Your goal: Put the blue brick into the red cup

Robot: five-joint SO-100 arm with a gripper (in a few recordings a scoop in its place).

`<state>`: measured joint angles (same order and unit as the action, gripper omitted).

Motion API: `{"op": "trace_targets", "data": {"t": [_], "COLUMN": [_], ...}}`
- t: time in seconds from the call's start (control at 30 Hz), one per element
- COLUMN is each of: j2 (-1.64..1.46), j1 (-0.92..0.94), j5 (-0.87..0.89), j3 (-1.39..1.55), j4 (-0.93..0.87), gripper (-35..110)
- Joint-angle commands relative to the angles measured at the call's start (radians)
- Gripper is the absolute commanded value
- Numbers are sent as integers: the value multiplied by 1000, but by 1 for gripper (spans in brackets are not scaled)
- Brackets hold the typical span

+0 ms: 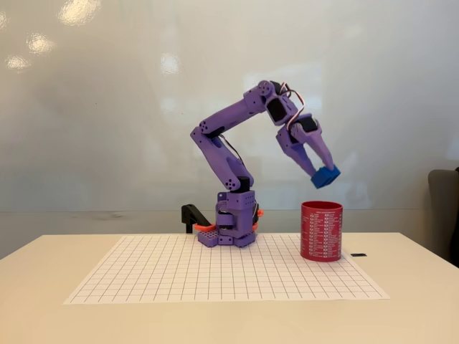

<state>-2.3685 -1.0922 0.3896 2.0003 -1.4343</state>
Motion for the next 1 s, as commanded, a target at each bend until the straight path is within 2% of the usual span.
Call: {"op": "trace_targets", "data": {"t": [0.0, 0.27, 0.67, 0.77, 0.97], "j2": [-57, -41, 35, 71, 137], "j1": [-37, -75, -137, -175, -273], "j5": [29, 44, 81, 112, 146], "j3": [12, 2, -57, -153, -170], "j4": [-35, -163, -212, -279, -264], "gripper": [-1, -1, -1, -1, -1]}}
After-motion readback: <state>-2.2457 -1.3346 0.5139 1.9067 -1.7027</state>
